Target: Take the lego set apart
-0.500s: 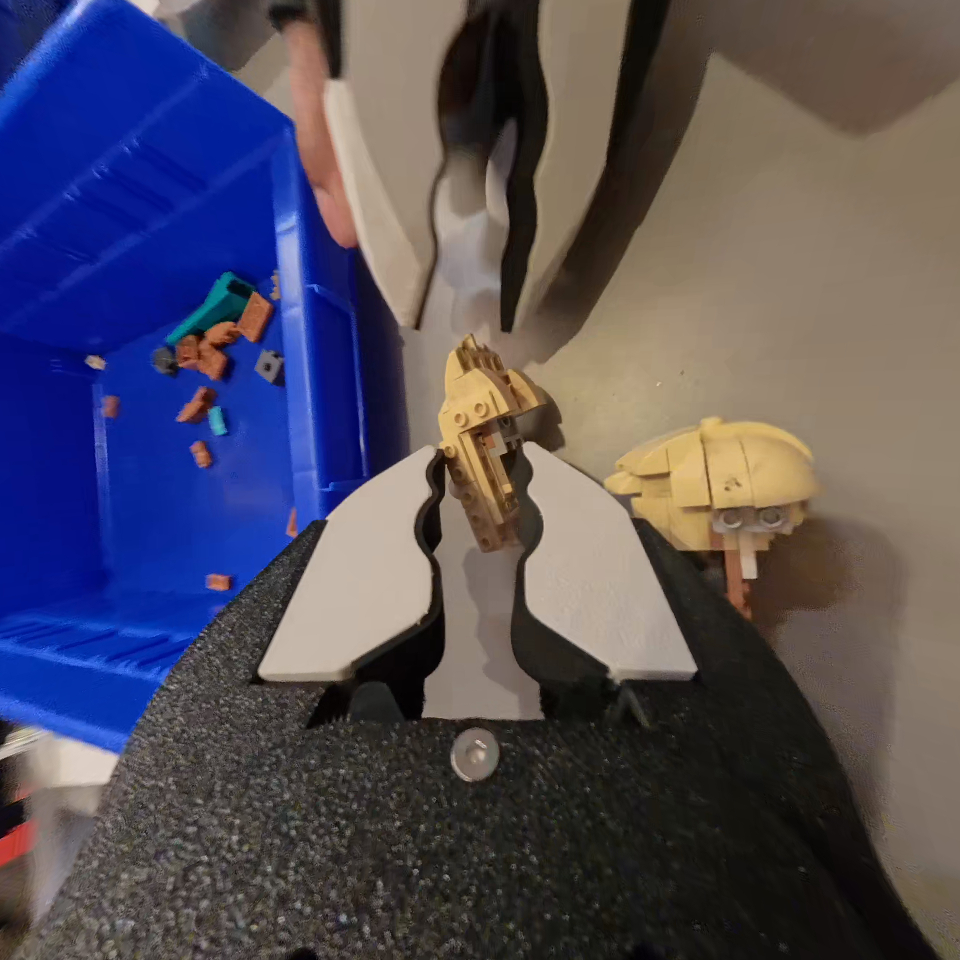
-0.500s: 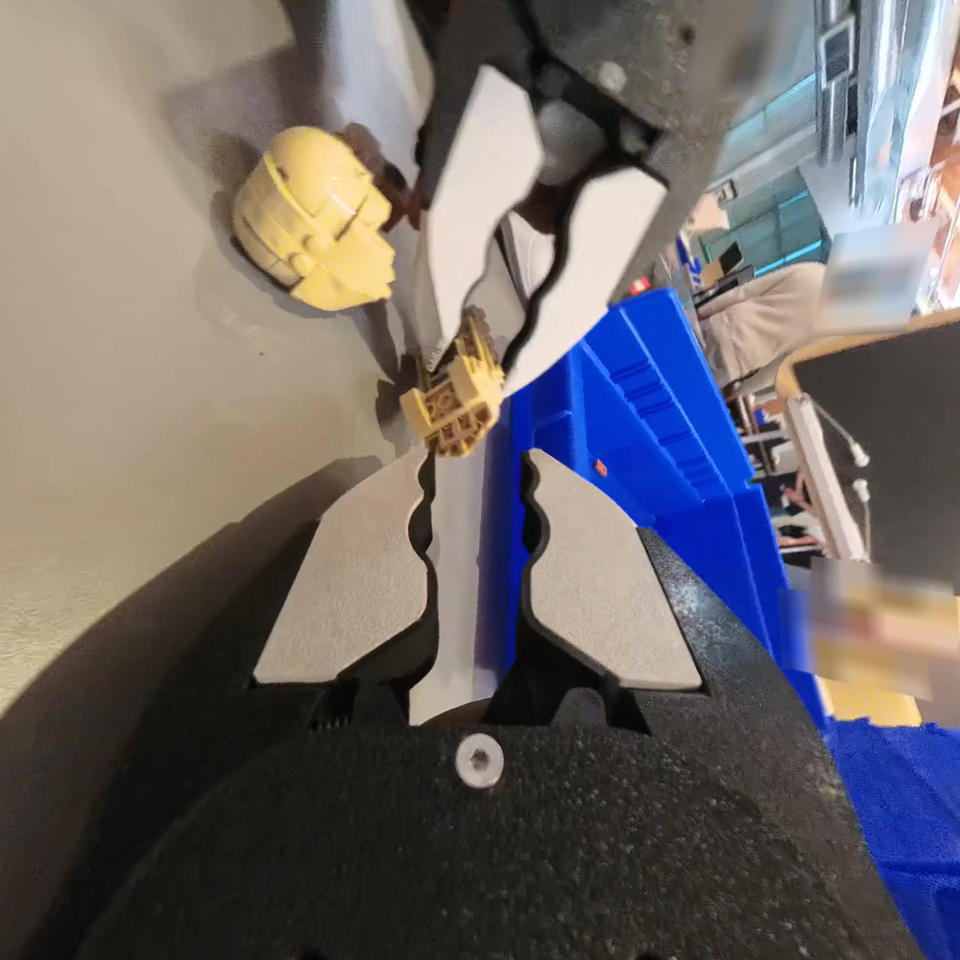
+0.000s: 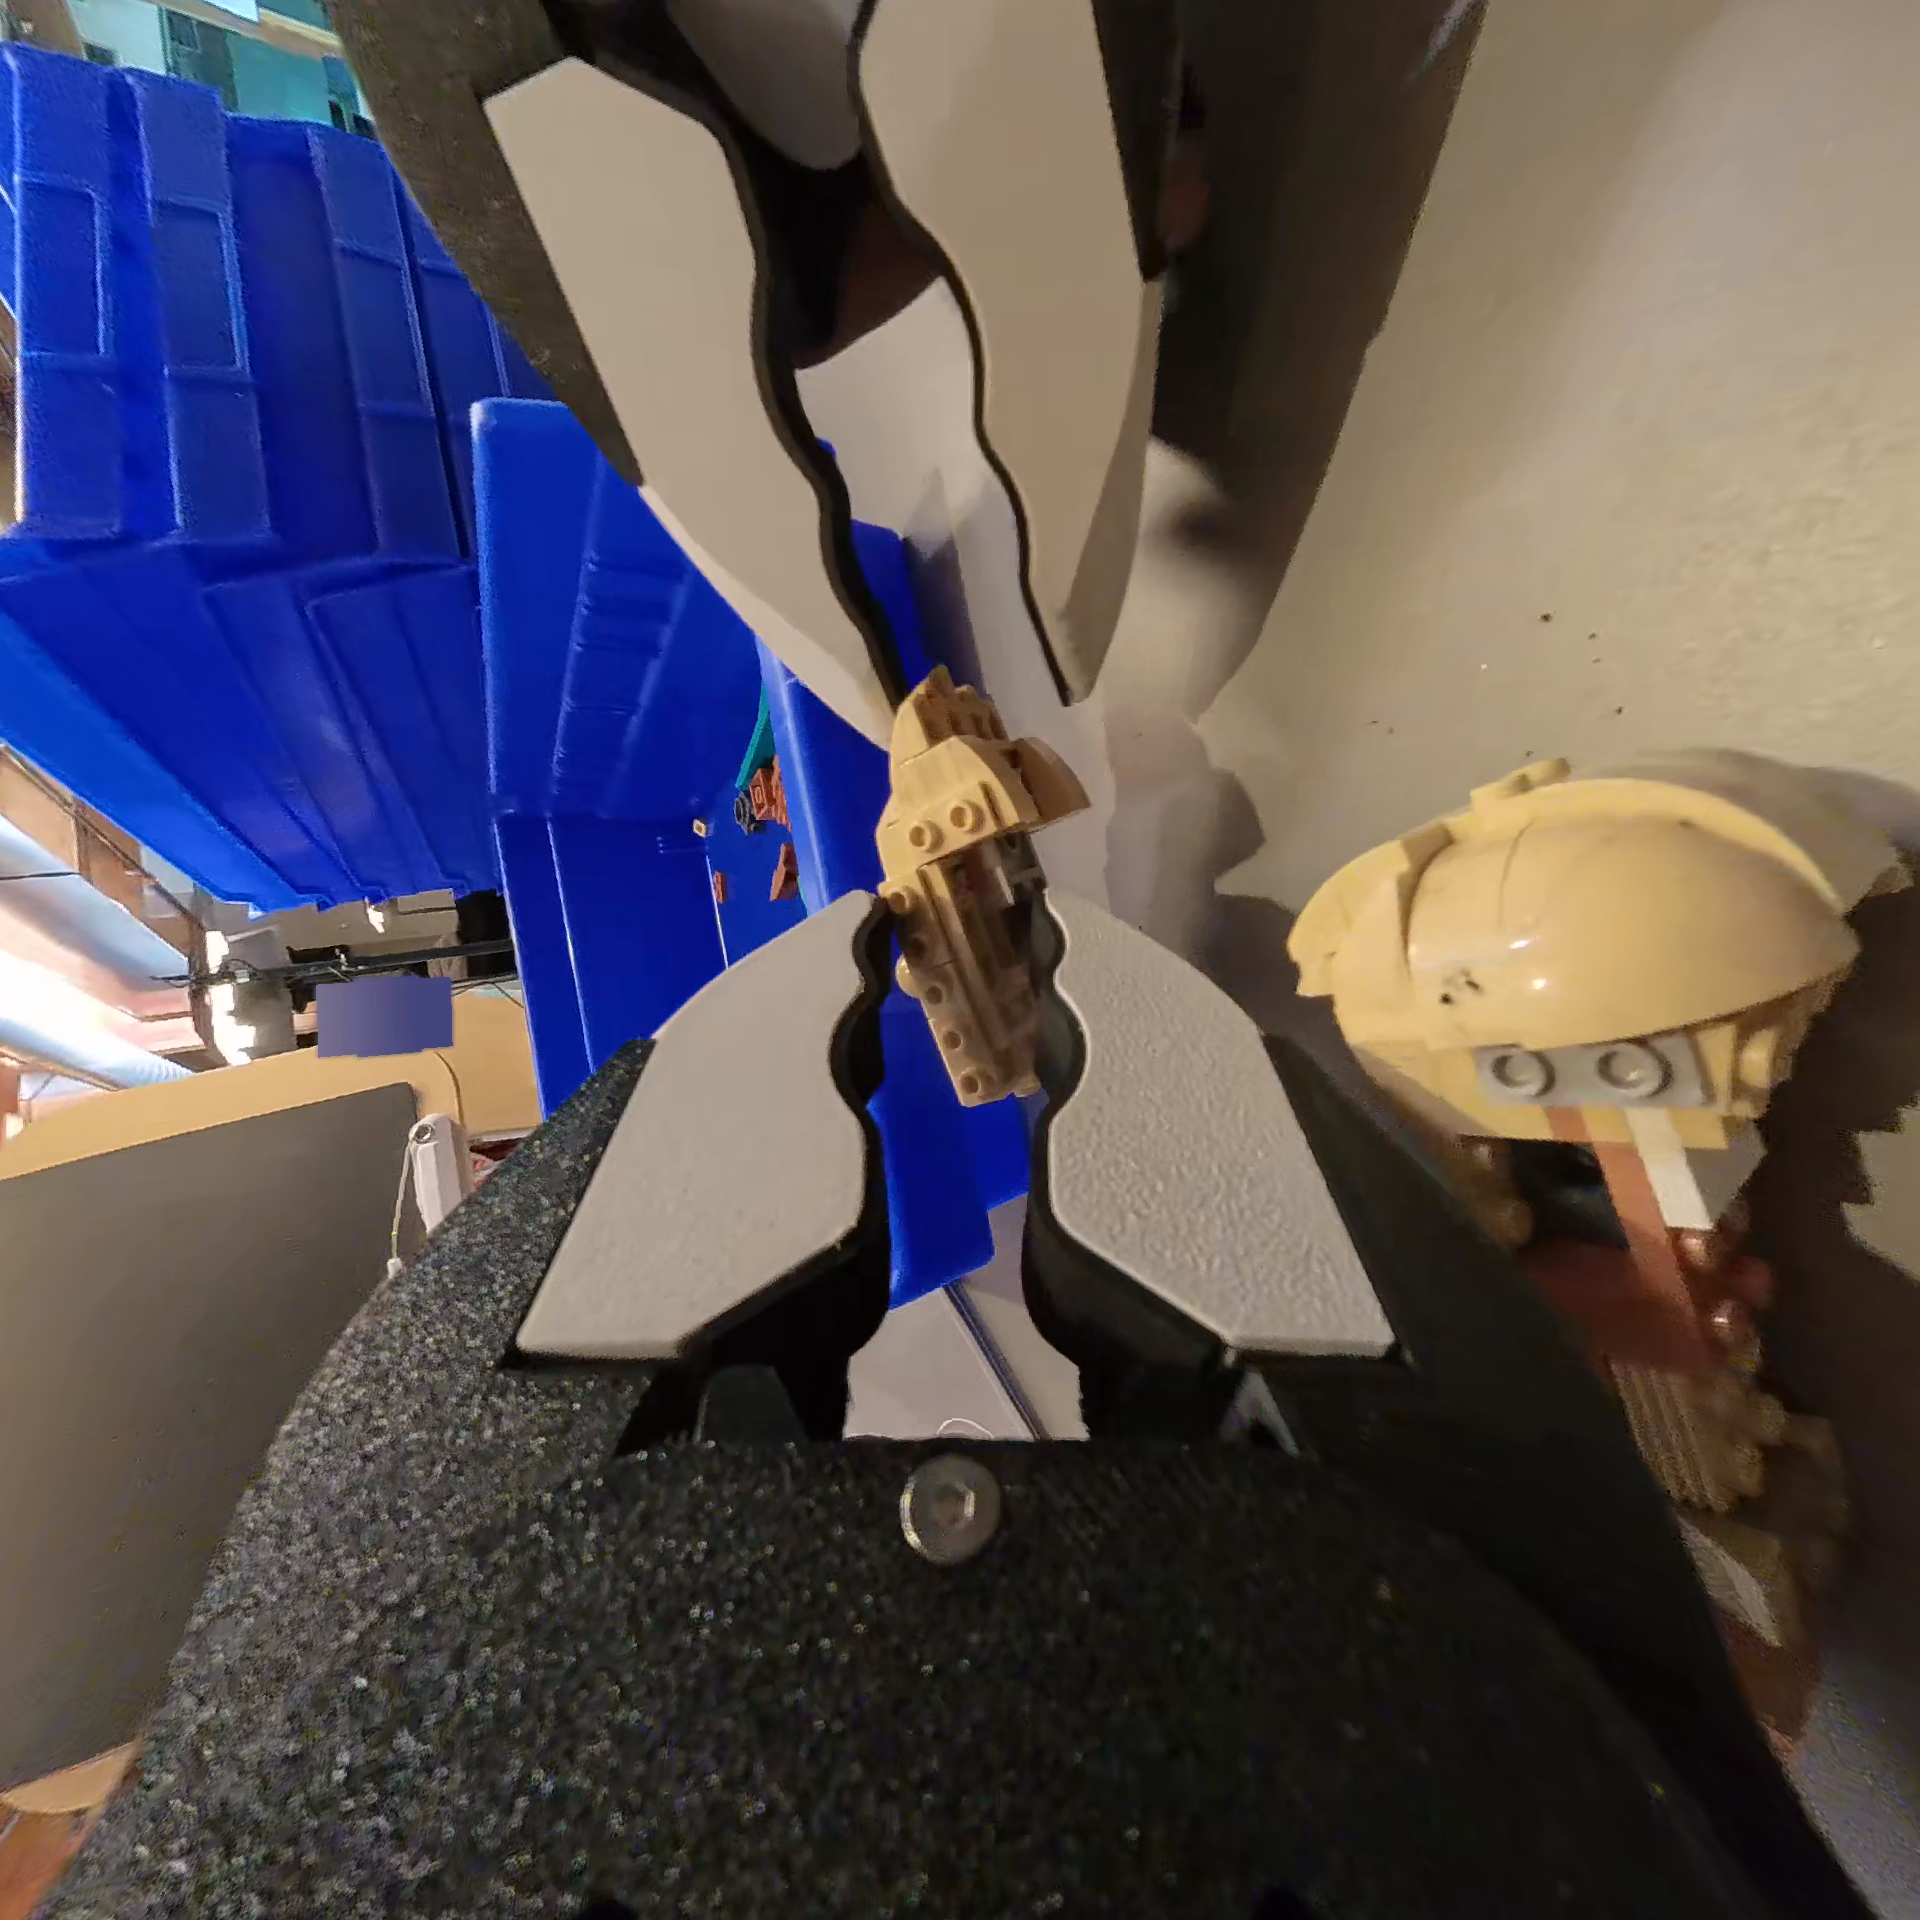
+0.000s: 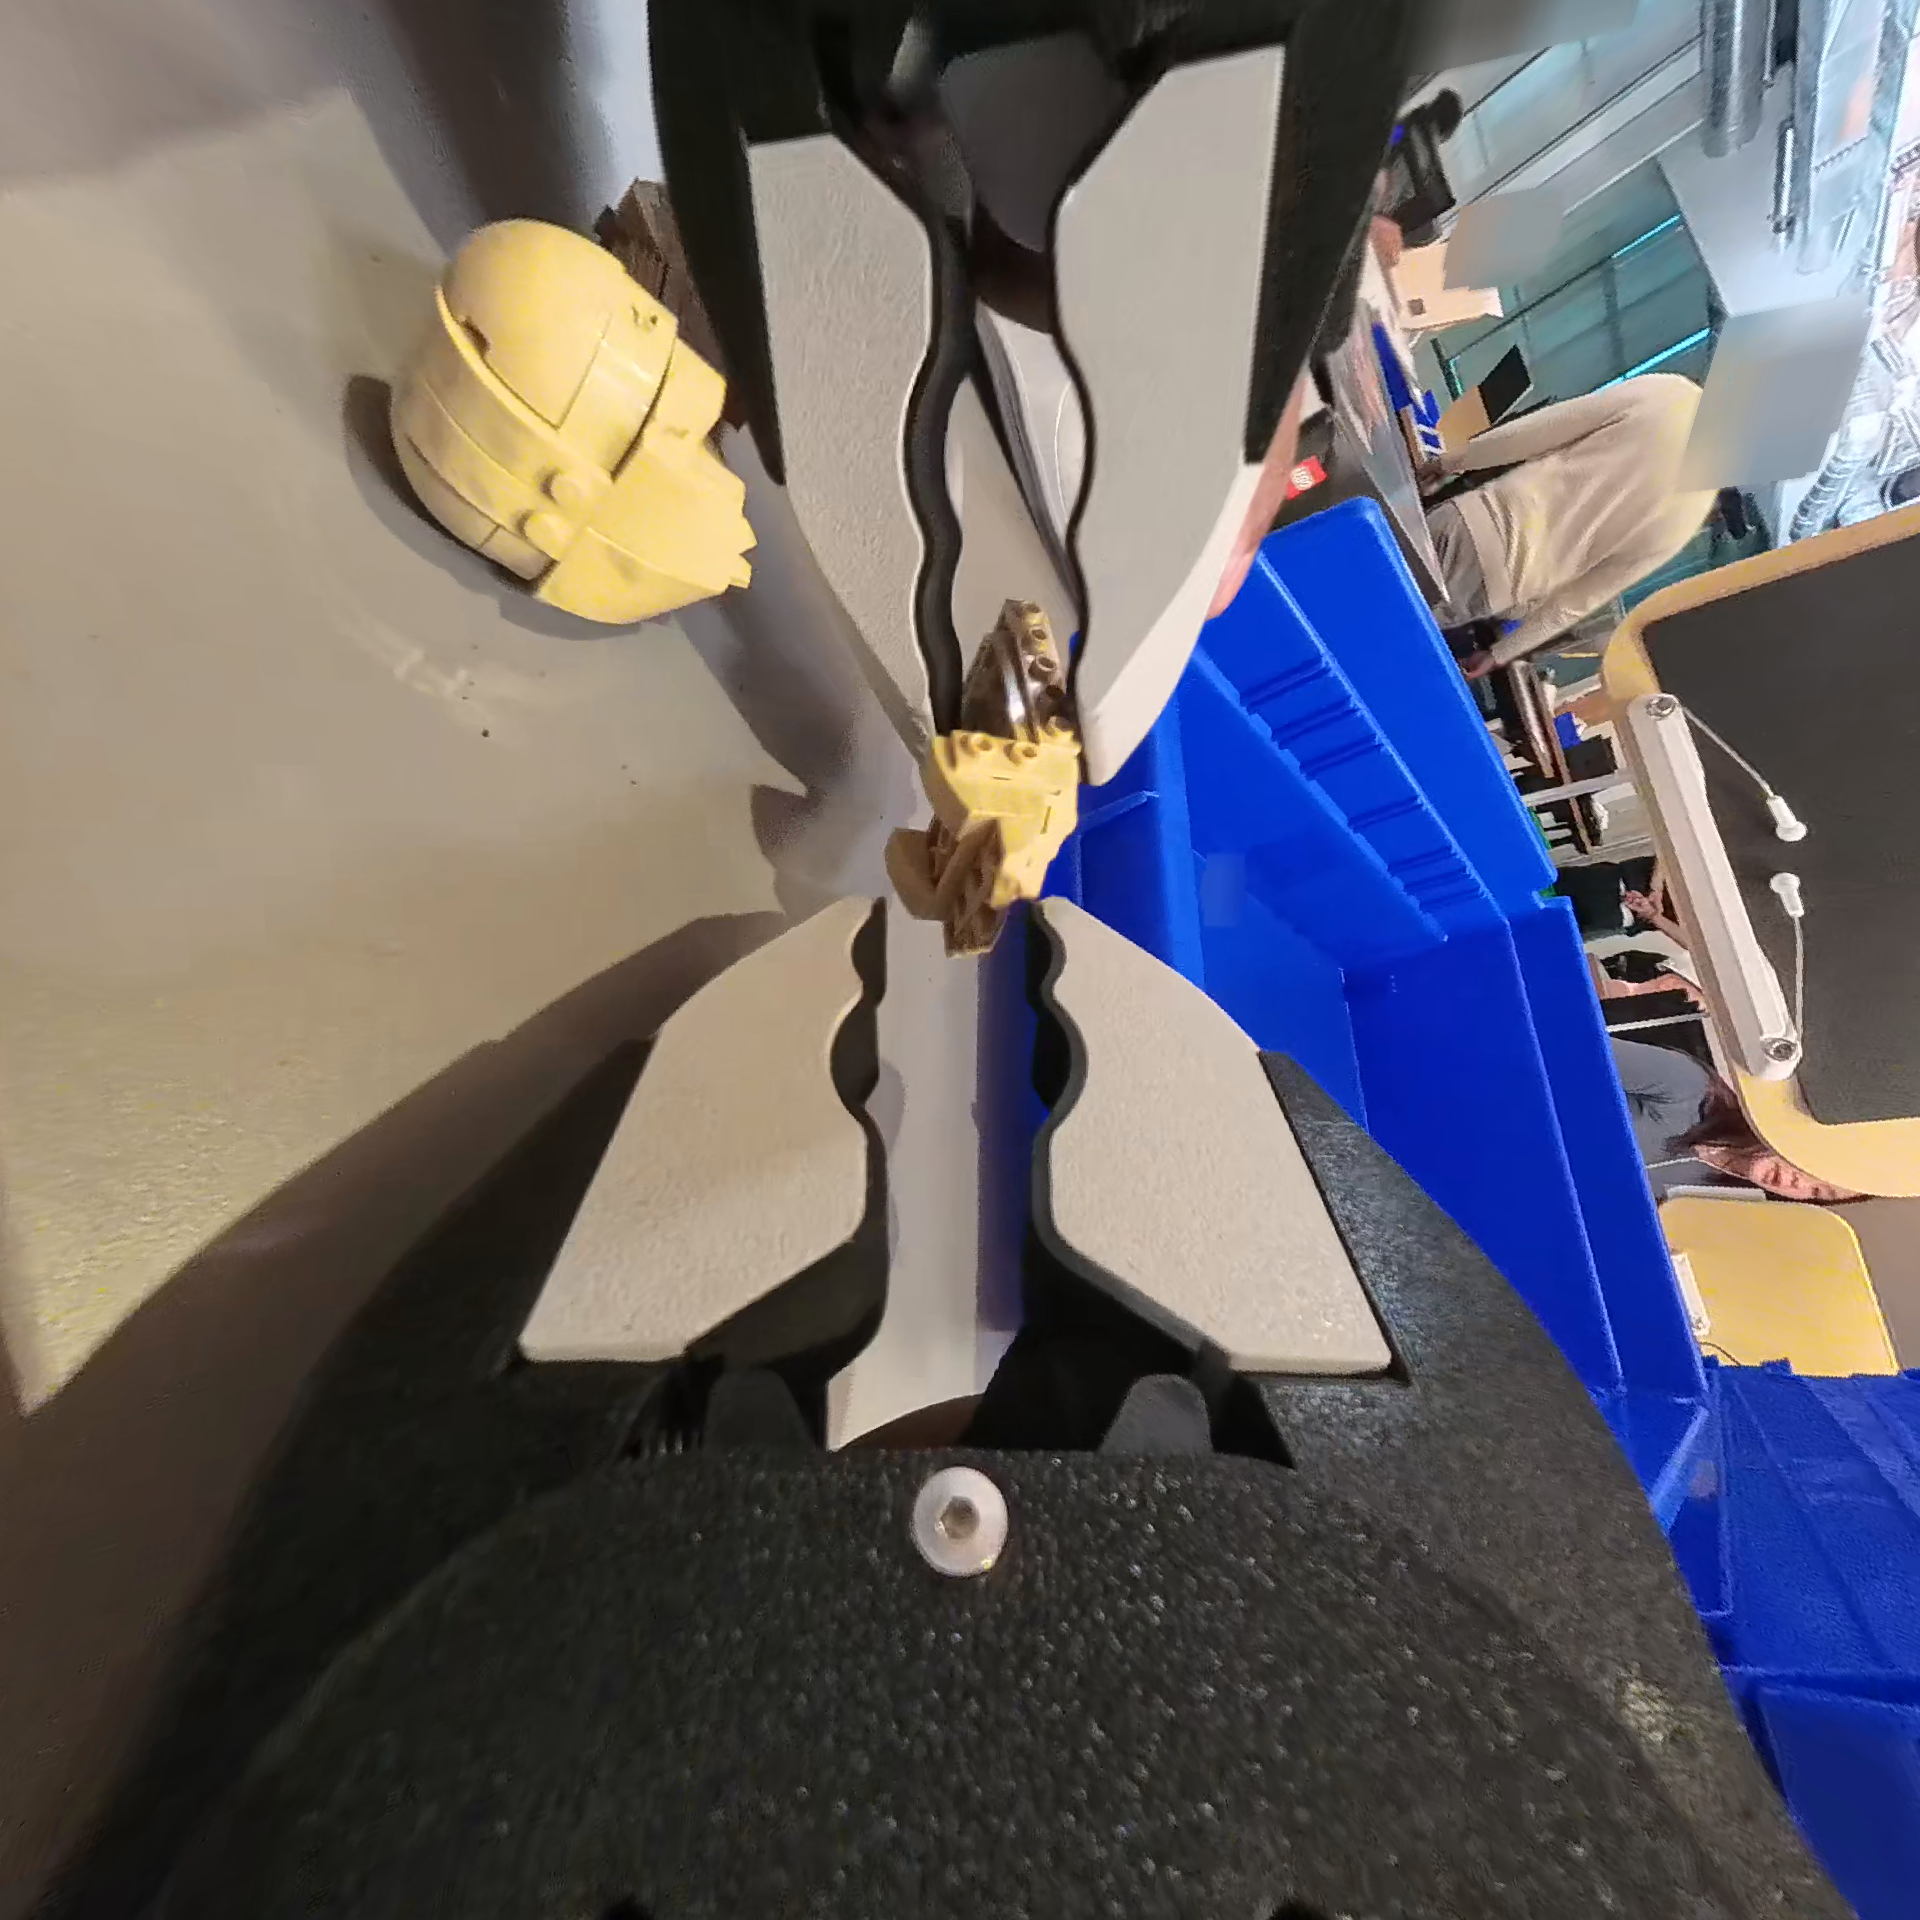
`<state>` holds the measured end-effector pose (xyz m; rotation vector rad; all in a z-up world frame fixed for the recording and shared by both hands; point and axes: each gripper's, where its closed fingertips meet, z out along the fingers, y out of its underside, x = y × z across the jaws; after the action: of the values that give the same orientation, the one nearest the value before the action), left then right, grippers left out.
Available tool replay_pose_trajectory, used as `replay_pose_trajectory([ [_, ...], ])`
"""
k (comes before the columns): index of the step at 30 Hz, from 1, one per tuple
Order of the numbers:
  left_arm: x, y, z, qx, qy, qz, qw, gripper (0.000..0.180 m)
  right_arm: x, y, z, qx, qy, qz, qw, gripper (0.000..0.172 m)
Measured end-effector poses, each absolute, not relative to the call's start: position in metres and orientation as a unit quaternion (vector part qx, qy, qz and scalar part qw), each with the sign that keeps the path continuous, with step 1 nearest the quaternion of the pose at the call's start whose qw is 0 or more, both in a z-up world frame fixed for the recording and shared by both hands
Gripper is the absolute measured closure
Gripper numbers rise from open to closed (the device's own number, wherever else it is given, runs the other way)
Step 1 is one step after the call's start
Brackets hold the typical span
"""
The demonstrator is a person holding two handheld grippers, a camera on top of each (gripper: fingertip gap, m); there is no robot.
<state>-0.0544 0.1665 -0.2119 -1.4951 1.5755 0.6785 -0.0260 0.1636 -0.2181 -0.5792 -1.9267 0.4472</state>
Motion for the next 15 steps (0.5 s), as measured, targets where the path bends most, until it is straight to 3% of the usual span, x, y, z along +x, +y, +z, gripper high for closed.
replay_pose_trajectory([
  [15,-0.0513,0.1654,-0.2144,-0.621,0.608,0.223,0.441,0.155,-0.0260,0.1676,-0.2120,-0.233,-0.788,0.182,0.541,0.164],
])
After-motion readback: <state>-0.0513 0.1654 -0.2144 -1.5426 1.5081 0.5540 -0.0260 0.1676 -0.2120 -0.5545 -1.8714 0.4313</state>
